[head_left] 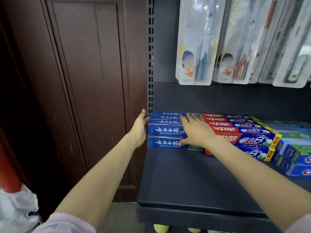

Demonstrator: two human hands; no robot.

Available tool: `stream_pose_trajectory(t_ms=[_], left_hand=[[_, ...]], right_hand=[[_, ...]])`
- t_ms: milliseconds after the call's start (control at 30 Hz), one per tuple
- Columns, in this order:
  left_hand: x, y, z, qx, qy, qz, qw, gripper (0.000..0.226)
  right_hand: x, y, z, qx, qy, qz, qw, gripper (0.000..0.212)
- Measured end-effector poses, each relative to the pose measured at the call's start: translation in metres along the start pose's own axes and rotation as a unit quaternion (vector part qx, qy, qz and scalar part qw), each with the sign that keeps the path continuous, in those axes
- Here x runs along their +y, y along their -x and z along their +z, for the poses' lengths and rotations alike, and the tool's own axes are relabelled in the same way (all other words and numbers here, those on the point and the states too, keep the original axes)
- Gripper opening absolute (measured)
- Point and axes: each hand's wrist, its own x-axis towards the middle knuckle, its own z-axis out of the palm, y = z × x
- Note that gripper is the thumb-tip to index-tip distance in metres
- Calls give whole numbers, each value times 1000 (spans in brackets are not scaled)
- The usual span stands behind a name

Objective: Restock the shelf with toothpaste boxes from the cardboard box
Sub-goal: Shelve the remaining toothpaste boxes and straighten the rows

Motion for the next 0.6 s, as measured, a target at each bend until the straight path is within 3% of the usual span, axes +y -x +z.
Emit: stream_pose_trajectory(t_ms=[100, 300, 400, 500, 600], left_hand=[[-5, 4, -2, -8, -28, 9, 1000, 43], [-7, 3, -2, 1, -74, -10, 997, 47], [-13, 3, -6, -32, -81, -11, 996, 45], [-12, 0, -21, -51, -98, 23, 994, 40], [-3, -8, -37, -11, -123, 52, 991, 40]], right_hand=[[0, -2, -1, -9, -15, -4, 1000, 110], [-3, -1, -4, -32, -40, 10, 999, 112], [-12, -2, -8, -49, -69, 48, 995, 113], [-21, -11, -16, -28, -148, 104, 983, 97], [-29, -22, -17, -28, -164, 79, 983, 70]])
